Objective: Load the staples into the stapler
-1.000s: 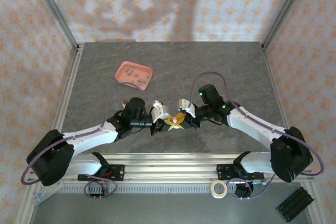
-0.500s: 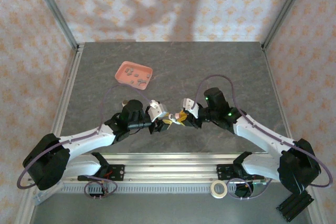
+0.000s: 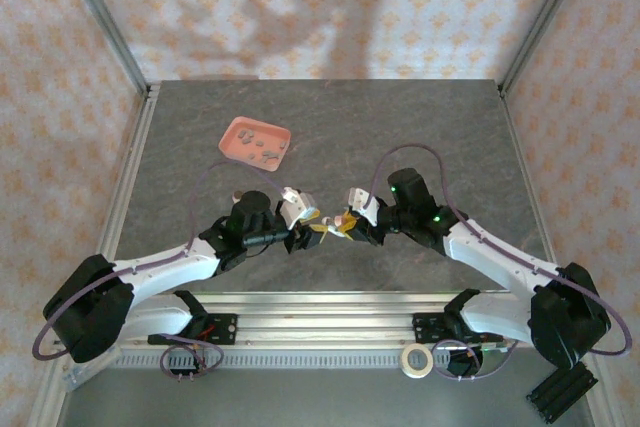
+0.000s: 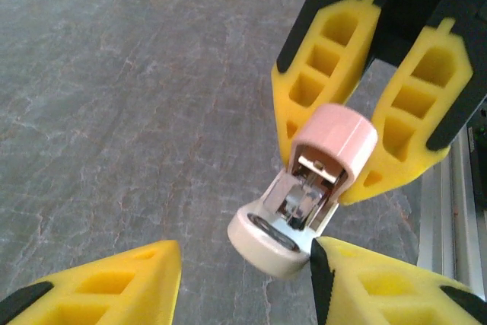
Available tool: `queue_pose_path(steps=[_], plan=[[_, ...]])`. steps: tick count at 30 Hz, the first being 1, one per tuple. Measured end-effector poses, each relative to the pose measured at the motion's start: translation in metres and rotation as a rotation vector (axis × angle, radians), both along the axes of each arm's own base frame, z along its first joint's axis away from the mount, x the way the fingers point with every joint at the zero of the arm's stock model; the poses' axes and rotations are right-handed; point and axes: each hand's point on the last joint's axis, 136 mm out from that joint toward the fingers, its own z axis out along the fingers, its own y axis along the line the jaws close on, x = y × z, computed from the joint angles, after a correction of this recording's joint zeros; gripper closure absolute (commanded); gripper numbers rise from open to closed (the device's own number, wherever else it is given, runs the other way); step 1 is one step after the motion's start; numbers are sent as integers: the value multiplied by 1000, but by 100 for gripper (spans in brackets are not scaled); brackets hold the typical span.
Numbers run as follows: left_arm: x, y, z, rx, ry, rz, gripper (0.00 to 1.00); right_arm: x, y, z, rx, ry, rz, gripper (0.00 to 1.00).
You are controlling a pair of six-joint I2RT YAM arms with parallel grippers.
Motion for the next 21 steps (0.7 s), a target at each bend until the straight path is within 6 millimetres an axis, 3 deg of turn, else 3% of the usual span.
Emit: queue_pose_path(steps=[5,13,21], plan=[[4,-3,9,-44,-8,11,51,-1,1,0,1,1,6,94],[11,2,-6,11,27,58,52,-2,-3,-3,-1,8,-21,94],[19,9,-23,83,51,111,53,-4,-2,21,73,-36,-33,94]])
